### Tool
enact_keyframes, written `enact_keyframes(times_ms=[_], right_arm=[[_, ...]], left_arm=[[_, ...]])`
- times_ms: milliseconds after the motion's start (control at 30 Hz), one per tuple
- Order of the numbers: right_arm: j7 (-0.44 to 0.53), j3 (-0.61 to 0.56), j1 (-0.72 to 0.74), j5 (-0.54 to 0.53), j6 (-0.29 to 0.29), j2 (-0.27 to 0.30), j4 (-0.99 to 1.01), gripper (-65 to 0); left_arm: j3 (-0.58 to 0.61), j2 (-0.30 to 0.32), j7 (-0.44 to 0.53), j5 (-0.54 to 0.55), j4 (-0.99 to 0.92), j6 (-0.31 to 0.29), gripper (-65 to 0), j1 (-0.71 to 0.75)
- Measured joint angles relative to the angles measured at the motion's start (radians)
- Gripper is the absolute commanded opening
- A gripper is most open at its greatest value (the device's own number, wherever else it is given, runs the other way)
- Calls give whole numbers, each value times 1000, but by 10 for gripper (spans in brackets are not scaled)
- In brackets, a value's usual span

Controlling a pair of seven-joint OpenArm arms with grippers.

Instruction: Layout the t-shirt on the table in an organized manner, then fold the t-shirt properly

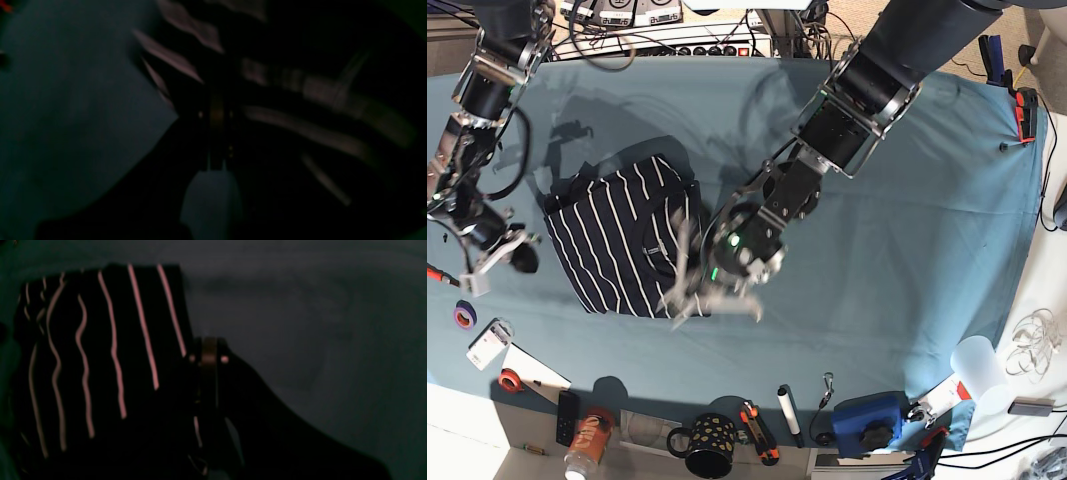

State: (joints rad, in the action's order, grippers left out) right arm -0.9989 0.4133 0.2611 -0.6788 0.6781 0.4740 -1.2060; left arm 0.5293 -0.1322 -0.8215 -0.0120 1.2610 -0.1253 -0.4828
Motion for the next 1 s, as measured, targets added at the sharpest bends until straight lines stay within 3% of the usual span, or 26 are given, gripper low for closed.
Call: enact_keyframes(times_ms=[100, 200, 367, 533, 700, 833, 1000], right_arm=[[-21, 1, 39, -64, 8, -14, 0, -637], [-29, 1, 45, -105, 12, -76, -2, -637], [-43, 1, 13, -3, 12, -203, 0, -638], [-24, 5, 13, 76, 12, -242, 0, -650], [-23, 5, 13, 99, 15, -241, 0, -650], [-60, 3, 13, 45, 19, -212, 0, -650], [-156, 5, 5, -64, 14, -141, -53, -650]], left_arm=[[0, 0, -77, -3, 96, 29, -650, -2], [0, 0, -157, 2, 173, 67, -650, 3], [-70, 0, -219, -2, 211, 84, -650, 6], [-258, 0, -269, -5, 211, 25, -650, 23], [-411, 1, -321, 37, 211, -24, -650, 22], [-426, 18, -342, 145, 212, -56, -650, 25], [-427, 107, -354, 137, 267, -55, -650, 80]])
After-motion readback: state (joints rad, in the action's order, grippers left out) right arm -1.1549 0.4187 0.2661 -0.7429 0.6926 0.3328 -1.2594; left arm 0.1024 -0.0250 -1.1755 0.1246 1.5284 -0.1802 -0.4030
